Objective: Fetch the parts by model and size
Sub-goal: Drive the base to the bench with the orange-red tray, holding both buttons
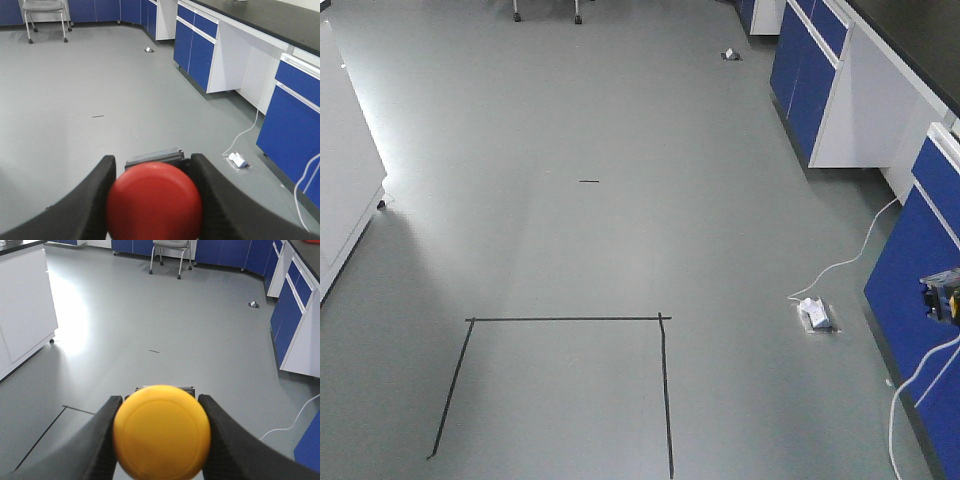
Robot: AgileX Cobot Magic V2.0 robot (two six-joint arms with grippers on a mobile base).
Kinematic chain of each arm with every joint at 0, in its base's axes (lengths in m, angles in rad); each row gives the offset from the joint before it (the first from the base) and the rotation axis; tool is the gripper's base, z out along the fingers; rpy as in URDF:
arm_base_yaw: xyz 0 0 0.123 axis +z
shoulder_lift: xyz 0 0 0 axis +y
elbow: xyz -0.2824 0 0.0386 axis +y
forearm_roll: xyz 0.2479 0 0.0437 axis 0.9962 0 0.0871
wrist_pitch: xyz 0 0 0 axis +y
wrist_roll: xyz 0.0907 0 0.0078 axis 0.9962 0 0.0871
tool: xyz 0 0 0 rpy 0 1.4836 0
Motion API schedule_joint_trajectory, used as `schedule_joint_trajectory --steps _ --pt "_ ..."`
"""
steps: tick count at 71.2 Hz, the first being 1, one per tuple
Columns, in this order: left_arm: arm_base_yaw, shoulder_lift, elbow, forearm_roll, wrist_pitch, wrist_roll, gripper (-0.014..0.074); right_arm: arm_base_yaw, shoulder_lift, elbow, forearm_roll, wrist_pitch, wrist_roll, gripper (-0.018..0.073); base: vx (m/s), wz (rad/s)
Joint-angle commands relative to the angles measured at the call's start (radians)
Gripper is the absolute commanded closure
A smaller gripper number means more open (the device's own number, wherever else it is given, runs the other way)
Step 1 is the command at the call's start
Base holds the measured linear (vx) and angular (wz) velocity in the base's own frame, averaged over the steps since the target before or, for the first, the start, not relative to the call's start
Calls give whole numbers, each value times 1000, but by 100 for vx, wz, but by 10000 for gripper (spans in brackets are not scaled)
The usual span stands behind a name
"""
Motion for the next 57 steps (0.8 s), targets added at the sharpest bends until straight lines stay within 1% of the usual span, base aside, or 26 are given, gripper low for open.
schedule_joint_trajectory --steps 1,23,57 --pt "-3 10 -25 8 -71 -4 603 -4 4 -29 0 -77 -9 564 46 -7" --pt "-3 10 -25 9 -71 -4 603 -4 4 -29 0 -78 -9 564 50 -1" --pt "-3 10 -25 9 -71 -4 603 -4 4 -29 0 -78 -9 564 56 11"
